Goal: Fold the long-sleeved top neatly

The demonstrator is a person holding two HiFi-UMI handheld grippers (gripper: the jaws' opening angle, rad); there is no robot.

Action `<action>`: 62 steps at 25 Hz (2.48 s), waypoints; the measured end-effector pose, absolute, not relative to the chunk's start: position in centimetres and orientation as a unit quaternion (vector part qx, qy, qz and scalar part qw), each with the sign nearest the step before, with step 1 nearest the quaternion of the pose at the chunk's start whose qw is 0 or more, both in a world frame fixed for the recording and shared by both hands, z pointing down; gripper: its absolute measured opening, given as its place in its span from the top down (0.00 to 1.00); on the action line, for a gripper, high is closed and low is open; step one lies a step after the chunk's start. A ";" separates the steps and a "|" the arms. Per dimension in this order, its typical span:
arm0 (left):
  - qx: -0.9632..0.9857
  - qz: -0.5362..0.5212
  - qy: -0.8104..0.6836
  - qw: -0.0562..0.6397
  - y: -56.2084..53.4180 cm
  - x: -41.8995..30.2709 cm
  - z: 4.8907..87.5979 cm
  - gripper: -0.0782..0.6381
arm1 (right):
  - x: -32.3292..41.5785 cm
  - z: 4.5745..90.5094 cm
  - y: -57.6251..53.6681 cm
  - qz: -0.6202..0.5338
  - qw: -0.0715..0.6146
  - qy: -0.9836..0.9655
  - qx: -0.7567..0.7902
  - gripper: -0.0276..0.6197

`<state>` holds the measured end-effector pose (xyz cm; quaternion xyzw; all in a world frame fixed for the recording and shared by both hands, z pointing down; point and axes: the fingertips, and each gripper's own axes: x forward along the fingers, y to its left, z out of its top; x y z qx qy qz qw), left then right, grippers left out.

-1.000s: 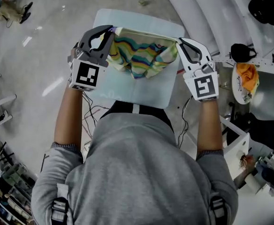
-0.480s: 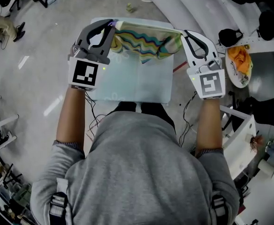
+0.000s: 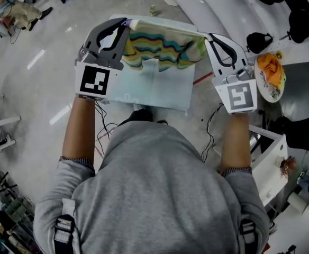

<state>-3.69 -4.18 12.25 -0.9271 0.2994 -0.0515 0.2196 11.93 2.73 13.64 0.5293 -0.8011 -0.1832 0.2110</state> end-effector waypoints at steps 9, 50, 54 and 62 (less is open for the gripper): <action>-0.919 -0.058 0.322 0.221 5.8 -6.7 11.3 0.85 | 8.9 13.5 12.0 -0.174 0.179 -0.828 0.502 0.90; -0.934 -0.296 0.201 0.020 -20.1 -2.0 45.0 0.85 | 14.0 44.0 -11.5 0.106 0.340 -0.778 0.518 0.89; -0.933 -0.308 0.187 0.003 -22.8 -0.7 48.7 0.85 | 15.3 47.3 -14.1 0.132 0.341 -0.763 0.533 0.89; -0.921 -0.340 0.186 -0.045 -28.7 2.0 59.0 0.84 | 18.6 57.3 -20.0 0.178 0.338 -0.742 0.550 0.88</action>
